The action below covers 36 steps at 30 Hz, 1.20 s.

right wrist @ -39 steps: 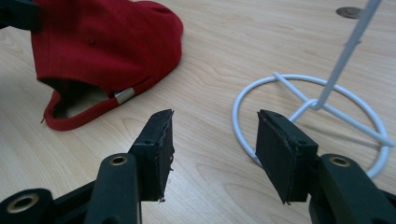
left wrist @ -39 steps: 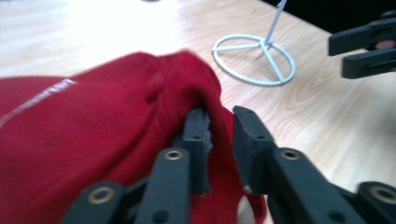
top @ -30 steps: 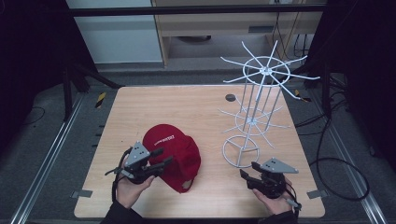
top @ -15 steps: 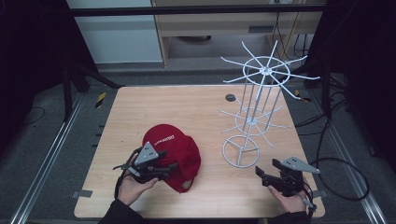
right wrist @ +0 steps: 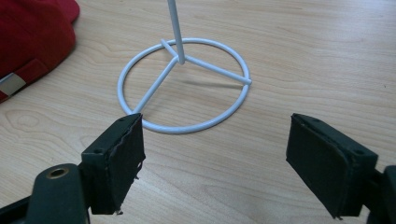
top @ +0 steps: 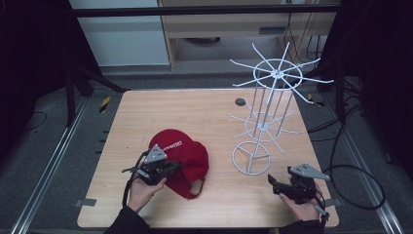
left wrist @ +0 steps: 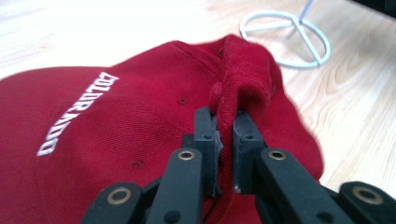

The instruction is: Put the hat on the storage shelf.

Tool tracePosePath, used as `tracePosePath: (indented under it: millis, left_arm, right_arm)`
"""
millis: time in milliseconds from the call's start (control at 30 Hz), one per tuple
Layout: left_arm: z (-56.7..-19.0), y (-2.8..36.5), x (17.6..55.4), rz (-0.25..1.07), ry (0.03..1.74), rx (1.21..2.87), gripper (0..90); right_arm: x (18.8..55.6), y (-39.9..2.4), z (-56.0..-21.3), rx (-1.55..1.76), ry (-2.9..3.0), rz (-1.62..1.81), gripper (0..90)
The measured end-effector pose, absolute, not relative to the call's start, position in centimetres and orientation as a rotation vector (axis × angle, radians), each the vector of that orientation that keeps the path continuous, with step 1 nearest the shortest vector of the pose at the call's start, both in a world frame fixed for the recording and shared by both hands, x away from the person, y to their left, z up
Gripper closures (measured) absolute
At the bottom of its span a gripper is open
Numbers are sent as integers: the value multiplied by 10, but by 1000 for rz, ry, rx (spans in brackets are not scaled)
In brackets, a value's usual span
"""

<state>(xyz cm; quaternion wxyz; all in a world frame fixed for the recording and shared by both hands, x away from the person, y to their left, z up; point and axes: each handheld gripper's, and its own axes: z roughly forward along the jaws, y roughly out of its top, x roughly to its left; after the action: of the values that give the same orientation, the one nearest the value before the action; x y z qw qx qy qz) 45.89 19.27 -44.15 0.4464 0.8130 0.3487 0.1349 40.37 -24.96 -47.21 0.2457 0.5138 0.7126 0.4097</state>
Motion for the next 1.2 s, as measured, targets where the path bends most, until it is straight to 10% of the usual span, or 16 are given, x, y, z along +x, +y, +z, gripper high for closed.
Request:
tracePosePath:
  millis: [1200]
  left_arm:
    - [-321,208,457,435,937,1479,828]
  right_arm:
    - [404,-247,-477,1365,1948,1107,205]
